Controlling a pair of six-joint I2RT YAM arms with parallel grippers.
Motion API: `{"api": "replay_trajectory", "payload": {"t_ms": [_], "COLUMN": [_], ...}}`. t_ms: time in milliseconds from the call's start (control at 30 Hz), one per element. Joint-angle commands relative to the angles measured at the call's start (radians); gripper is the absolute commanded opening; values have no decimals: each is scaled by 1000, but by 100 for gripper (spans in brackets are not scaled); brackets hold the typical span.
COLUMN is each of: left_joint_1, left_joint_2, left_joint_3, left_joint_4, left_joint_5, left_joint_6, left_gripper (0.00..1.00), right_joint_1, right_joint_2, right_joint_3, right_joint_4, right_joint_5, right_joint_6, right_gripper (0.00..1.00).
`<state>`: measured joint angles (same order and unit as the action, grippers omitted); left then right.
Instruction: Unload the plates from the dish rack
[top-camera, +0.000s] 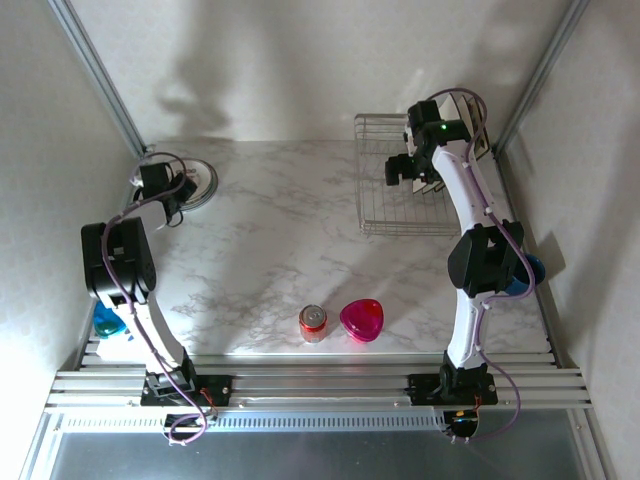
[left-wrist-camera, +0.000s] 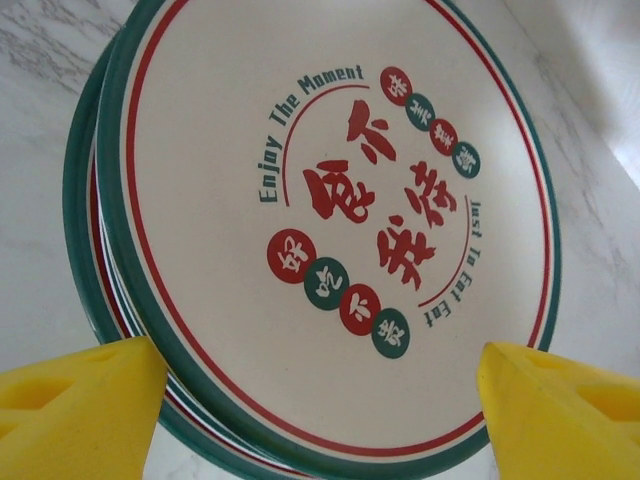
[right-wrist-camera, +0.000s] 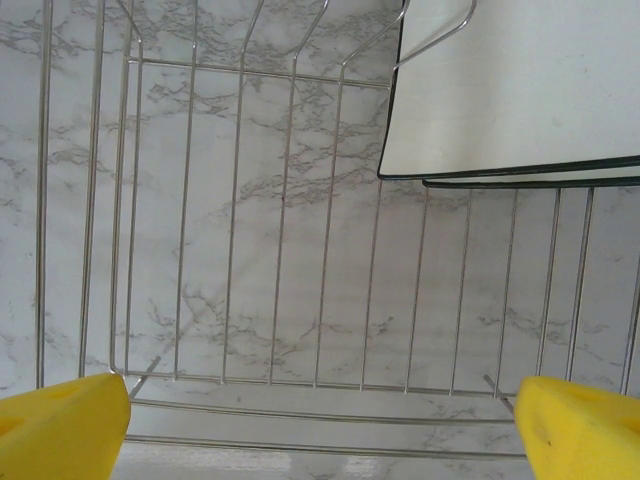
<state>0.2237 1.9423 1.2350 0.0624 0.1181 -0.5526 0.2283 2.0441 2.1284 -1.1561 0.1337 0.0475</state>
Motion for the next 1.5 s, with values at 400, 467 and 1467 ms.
{"api": "replay_trajectory", "payload": {"t_ms": [400,467,1467], "left_joint_1": [-22,-45,-289], "left_joint_2": [-81,-104,-24], "left_joint_3": [44,78,583], "left_joint_4": [-190,-252,-899], "left_joint_5": [-155,-208,-175], "left_joint_6": [183,239,545], "left_gripper": [99,99,100], "right_joint_1": [11,9,-228], "right_joint_2": [18,14,251], "right_joint_3": [44,50,549], "right_joint_4": [-16,-19,-58], "right_joint_5": [-9,-5,40], "right_joint_6": [-14,-19,-110], "right_gripper": [99,99,99]}}
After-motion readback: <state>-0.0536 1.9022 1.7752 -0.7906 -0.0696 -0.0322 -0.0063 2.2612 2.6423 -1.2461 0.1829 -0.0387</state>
